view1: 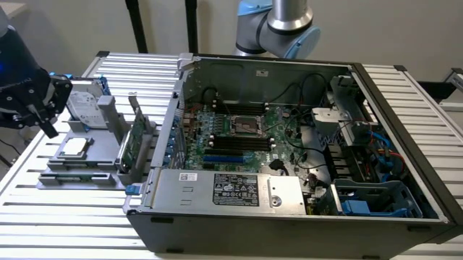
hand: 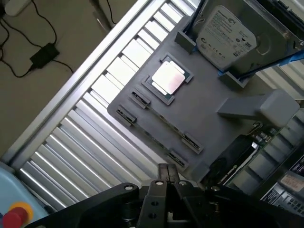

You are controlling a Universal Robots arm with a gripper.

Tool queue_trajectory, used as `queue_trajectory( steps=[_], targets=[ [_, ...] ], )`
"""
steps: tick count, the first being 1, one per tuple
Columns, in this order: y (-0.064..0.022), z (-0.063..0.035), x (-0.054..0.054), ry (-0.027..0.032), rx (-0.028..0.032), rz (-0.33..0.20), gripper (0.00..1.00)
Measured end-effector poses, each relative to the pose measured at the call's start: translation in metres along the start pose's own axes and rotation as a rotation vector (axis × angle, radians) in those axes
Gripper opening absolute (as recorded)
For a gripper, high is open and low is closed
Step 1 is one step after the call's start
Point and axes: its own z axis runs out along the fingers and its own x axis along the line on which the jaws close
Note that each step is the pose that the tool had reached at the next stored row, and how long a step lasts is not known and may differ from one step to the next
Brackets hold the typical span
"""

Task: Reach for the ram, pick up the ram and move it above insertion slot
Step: 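Pick up the ram and move it above insertion slot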

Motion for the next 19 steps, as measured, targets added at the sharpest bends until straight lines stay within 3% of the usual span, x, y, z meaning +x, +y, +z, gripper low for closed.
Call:
queue_trajectory(
  steps=[19],
  targets=[
    [-0.0003,0.0077,0.0,0.0126,-0.0025,-0.345,0.11]
  ],
)
